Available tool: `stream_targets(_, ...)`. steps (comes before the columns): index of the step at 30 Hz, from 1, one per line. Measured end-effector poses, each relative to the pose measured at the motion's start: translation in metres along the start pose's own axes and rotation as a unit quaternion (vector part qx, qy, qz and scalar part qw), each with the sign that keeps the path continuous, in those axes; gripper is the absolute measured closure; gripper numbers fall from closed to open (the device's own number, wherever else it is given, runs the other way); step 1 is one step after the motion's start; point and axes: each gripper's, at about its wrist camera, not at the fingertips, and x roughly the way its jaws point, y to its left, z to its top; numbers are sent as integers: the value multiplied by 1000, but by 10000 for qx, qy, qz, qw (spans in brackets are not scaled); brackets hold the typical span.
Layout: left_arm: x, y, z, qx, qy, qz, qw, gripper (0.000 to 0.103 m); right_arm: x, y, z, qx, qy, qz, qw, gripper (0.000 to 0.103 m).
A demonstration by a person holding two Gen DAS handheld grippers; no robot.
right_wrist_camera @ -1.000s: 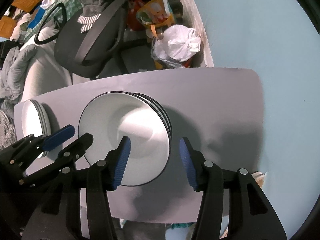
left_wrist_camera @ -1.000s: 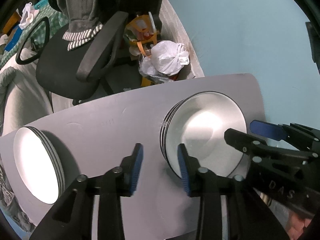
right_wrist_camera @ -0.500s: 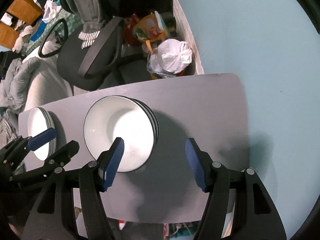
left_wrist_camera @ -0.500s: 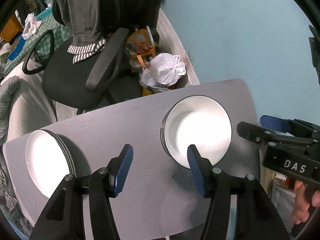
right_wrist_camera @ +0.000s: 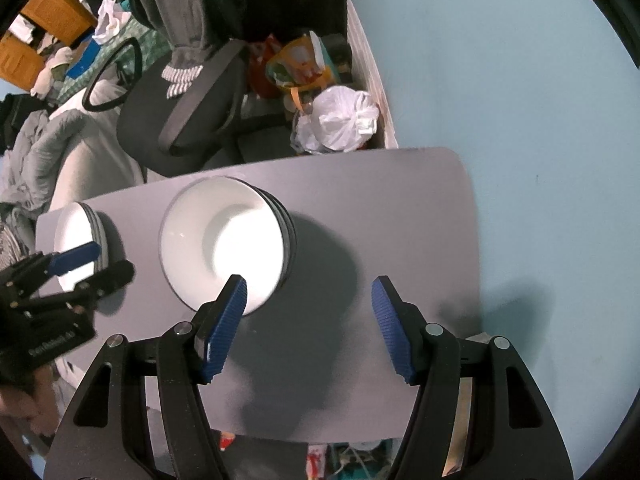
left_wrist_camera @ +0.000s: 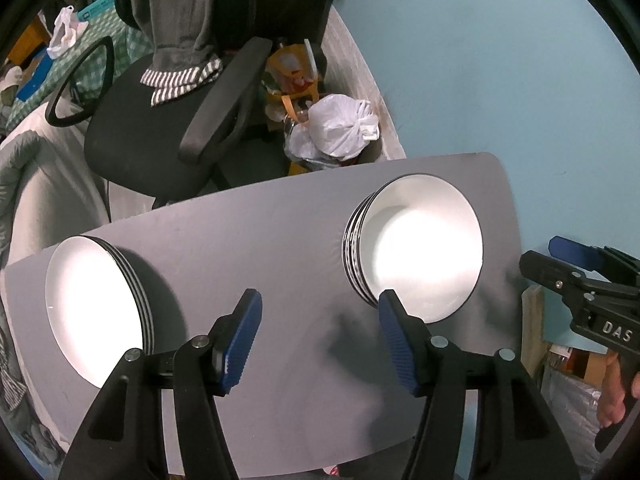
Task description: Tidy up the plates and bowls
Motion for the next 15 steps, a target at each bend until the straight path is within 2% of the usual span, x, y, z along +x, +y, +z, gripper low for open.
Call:
stream_targets(8,14,-1,-1,-9,139,-147,9998,41,23,-13,-1,83,220,-83,9997,39)
stream_targets(15,25,-5,7,-77,237,-372,9990,41,32,-11,5,64,249,186,9995,39)
